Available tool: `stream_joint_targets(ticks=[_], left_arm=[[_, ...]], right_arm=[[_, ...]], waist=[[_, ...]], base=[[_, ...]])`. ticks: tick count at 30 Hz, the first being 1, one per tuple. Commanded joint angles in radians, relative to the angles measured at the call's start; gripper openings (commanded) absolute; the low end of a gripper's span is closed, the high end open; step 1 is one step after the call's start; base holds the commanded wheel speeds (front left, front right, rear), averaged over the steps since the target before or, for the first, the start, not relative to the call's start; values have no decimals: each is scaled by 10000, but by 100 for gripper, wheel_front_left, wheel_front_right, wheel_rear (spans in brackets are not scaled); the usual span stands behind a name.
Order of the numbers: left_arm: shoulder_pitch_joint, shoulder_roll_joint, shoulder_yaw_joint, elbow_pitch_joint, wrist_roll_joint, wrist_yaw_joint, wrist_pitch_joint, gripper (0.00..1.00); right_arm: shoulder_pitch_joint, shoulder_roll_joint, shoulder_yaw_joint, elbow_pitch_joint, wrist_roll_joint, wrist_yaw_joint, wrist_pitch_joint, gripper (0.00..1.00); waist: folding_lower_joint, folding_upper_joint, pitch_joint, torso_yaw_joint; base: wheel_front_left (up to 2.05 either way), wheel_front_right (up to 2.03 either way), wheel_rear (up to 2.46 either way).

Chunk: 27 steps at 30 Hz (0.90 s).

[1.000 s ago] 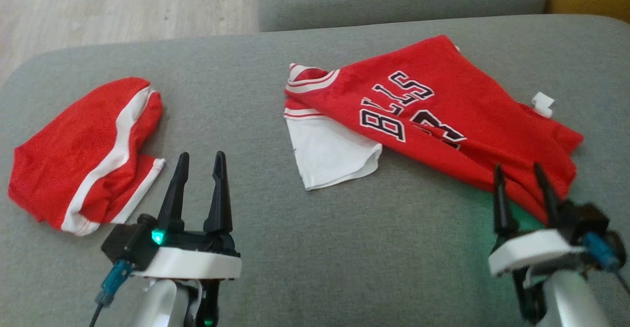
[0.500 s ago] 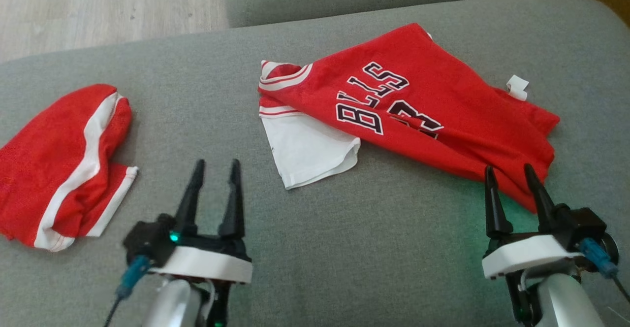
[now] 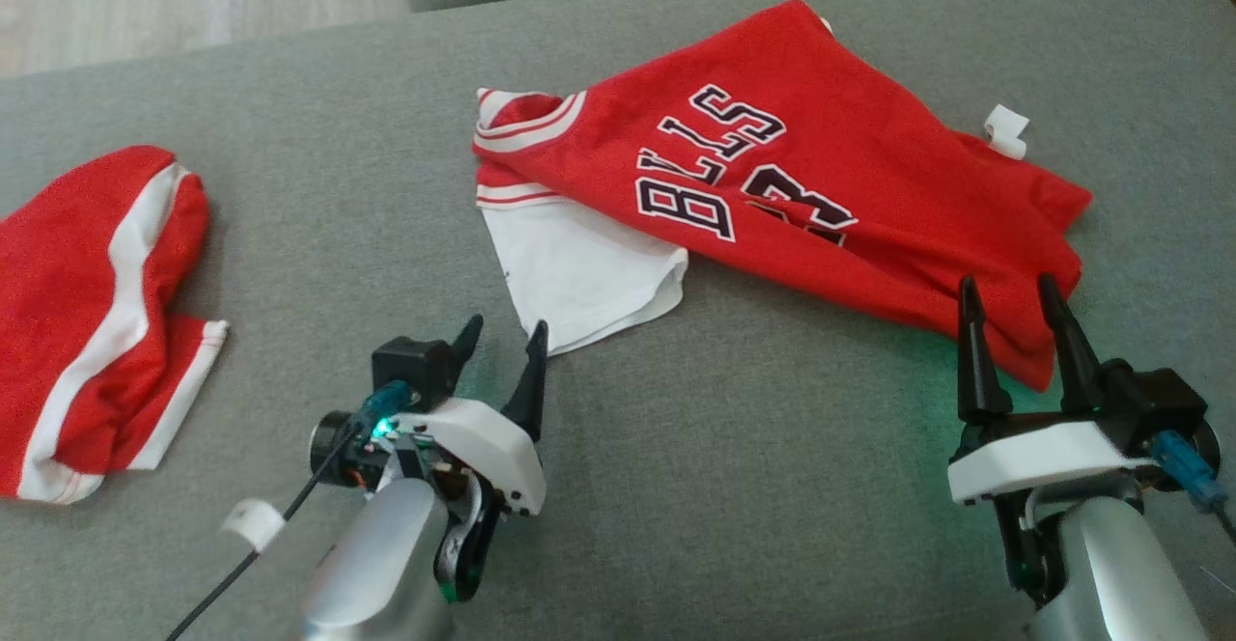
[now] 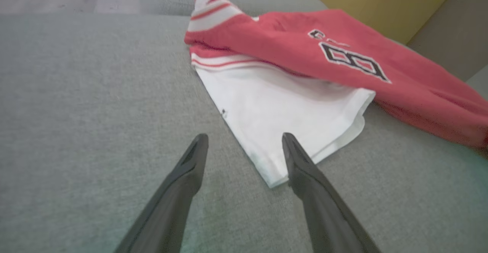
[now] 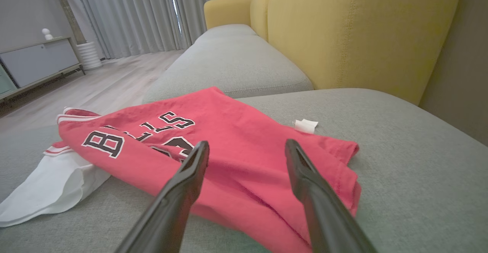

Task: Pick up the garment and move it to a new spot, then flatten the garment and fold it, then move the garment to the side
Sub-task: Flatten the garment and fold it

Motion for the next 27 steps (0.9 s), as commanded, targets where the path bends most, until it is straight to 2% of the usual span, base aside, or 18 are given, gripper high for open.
stream_joint_targets(ticks=[1,14,15,16,21,27], left_arm=[[-424,64,33,-19,-165,88,203,100],[-813,64,-701,576,-925,188,588,100],[-840,64,-753,605,-976,172,588,47],[-864,64,-797,624,-1034,142,568,0],[-953,64,-802,614,-1318,91,88,0],[-945,93,-483,533,-1489,51,-965,0]], right_arm=[[-341,-55,217,-341,87,69,-135,100],[-486,-55,212,-326,188,69,-135,100],[-499,-55,209,-323,190,69,-135,100],[-512,-55,207,-320,192,69,-135,100],[-532,-55,151,-312,188,69,-135,100],[-467,-55,5,-260,125,69,-135,100]], waist=[[-1,0,130,-148],[-1,0,316,-443],[-1,0,322,-456],[-1,0,327,-470],[-1,0,311,-467],[-1,0,121,-240]], base=[[0,0,0],[0,0,0],[0,0,0],[0,0,0],[0,0,0],[0,0,0]])
